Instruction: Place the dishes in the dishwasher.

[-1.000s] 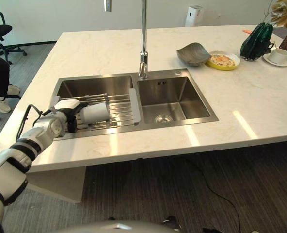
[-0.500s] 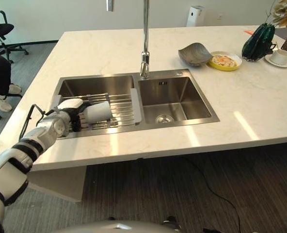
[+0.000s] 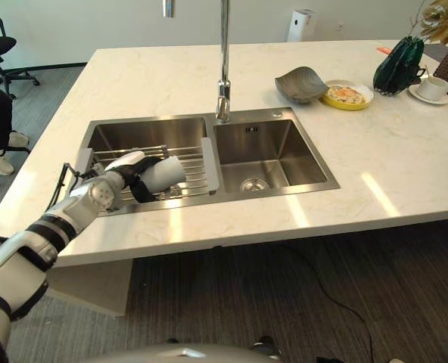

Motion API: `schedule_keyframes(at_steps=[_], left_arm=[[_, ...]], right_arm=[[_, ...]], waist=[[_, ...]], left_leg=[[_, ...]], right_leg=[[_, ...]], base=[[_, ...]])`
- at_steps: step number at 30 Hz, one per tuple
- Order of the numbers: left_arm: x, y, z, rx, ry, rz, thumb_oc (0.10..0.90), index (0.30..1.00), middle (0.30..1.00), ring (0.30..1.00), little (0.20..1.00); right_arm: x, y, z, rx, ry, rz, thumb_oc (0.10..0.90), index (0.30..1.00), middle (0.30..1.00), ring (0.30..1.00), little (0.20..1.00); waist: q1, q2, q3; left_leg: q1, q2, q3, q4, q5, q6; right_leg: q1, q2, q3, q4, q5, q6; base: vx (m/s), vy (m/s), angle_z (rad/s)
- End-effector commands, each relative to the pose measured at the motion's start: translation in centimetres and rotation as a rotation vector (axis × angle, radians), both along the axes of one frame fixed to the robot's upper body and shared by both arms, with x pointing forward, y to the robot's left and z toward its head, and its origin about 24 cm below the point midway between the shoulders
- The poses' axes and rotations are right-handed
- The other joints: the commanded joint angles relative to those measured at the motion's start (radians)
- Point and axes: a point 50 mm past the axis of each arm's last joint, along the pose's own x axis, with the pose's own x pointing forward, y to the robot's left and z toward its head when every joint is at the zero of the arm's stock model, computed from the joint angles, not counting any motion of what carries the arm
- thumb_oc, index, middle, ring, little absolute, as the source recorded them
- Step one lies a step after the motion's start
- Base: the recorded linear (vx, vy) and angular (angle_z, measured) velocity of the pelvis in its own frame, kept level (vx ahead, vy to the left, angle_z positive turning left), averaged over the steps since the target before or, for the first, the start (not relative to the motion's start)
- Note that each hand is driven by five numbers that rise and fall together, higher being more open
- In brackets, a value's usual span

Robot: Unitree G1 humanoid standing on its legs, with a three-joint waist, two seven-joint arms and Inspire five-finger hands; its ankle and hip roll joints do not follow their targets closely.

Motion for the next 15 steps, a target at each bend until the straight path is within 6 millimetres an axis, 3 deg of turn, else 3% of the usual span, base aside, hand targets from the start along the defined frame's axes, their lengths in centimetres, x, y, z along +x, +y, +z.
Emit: schedule_keyframes(at_steps=[1, 15], left_arm=[[3.65, -0.61, 11.32, -0.049, -0.351, -0.003, 0.800, 0.900, 0.900, 0.900, 0.900], [3.76, 0.17, 11.32, -0.061, -0.341, 0.036, 0.800, 0.900, 0.900, 0.900, 0.900]], right_arm=[[0.50, -1.34, 0.52, -0.041, 0.003, 0.004, 0.800, 0.900, 0.900, 0.900, 0.900], [0.40, -1.20, 0.47, -0.031, 0.004, 0.004, 0.800, 0.900, 0.900, 0.900, 0.900]], waist=[[0.024, 0.047, -0.004], [0.018, 0.049, -0.003]], left_leg=[[0.045, 0.026, -0.052, 0.006, -0.090, -0.035], [0.047, 0.020, -0.049, 0.006, -0.092, -0.033]], right_leg=[[-0.021, -0.057, -0.091, 0.011, 0.024, 0.095], [-0.026, -0.061, -0.087, 0.011, 0.028, 0.095]], base=[[0.00, 0.000, 0.00], [0.00, 0.000, 0.00]])
